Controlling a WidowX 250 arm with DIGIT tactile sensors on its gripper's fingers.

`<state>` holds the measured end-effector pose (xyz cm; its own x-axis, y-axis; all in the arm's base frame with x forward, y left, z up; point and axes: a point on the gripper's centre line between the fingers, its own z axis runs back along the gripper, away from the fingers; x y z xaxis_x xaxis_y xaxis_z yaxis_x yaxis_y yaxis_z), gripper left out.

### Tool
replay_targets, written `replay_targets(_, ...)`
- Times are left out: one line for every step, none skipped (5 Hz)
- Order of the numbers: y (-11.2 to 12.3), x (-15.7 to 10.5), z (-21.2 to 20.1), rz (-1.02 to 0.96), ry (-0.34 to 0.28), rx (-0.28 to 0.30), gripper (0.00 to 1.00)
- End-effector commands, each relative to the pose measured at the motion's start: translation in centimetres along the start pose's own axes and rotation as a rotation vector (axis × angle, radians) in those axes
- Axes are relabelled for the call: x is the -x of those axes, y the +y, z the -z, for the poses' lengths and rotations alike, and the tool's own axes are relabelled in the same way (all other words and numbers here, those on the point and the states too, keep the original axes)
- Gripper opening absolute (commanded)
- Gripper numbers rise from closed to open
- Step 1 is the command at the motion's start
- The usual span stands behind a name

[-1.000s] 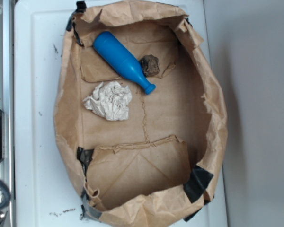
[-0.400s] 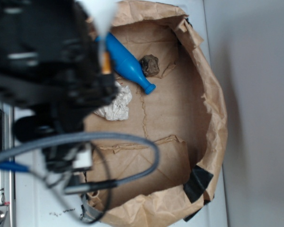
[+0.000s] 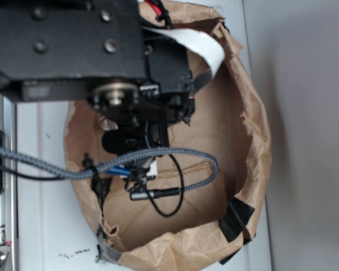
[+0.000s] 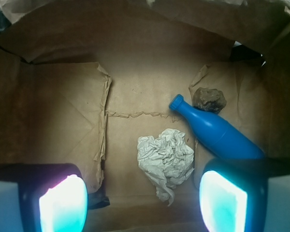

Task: Grab the white paper.

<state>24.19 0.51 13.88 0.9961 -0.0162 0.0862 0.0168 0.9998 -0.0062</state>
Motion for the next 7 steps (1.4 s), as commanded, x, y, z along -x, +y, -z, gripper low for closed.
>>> replay_targets(0.6,-0.4,-1.0,-0.024,-0.042,-0.006,1.00)
replay_targets(1.4,-0.2,3.9,-0.017,-0.067,-0.100,1.00)
replay_targets(1.2,1.0,8.9,0.046,0.005,-0.105,1.00)
replay_targets(1.1,2.0,11.7,0.080,0.088,-0.072,1.00)
replay_targets(1.3,2.0,12.6,0.063,0.110,-0.087,0.82)
replay_targets(1.3,2.2,11.7,0.038,0.086,-0.084,0.00)
replay_targets(1.5,1.8,9.4,0.028,0.021,-0.061,0.00)
